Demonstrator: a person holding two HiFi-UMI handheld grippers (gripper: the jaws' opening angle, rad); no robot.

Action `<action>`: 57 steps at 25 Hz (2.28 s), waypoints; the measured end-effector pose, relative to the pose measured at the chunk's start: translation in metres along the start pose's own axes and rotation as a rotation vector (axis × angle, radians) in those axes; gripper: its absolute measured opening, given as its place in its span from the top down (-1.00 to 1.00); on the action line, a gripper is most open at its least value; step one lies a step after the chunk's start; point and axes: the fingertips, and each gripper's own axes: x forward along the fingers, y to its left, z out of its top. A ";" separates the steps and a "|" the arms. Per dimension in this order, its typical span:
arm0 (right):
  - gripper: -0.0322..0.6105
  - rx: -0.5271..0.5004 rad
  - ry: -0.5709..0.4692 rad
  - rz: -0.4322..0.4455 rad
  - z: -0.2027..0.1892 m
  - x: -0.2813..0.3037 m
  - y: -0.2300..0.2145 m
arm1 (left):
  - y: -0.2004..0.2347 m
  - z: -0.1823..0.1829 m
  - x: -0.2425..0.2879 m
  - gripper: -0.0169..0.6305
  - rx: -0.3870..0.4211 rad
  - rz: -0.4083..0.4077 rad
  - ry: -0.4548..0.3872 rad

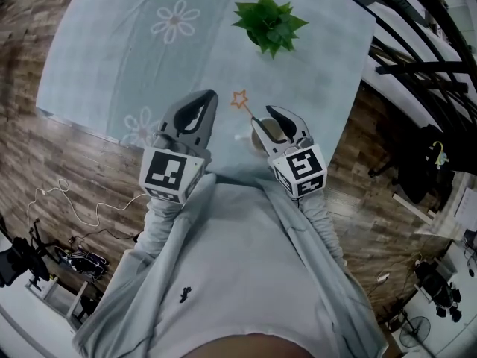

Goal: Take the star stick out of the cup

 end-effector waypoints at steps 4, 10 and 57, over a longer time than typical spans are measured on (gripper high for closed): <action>0.43 -0.032 0.044 0.028 -0.007 0.009 0.004 | -0.004 -0.002 0.001 0.89 0.007 -0.018 -0.012; 0.43 -0.066 0.107 0.071 -0.018 0.023 0.011 | -0.002 -0.008 -0.002 0.89 -0.009 -0.003 -0.008; 0.83 -0.111 0.154 0.029 -0.022 0.025 0.013 | 0.003 -0.004 -0.013 0.89 -0.002 0.000 -0.036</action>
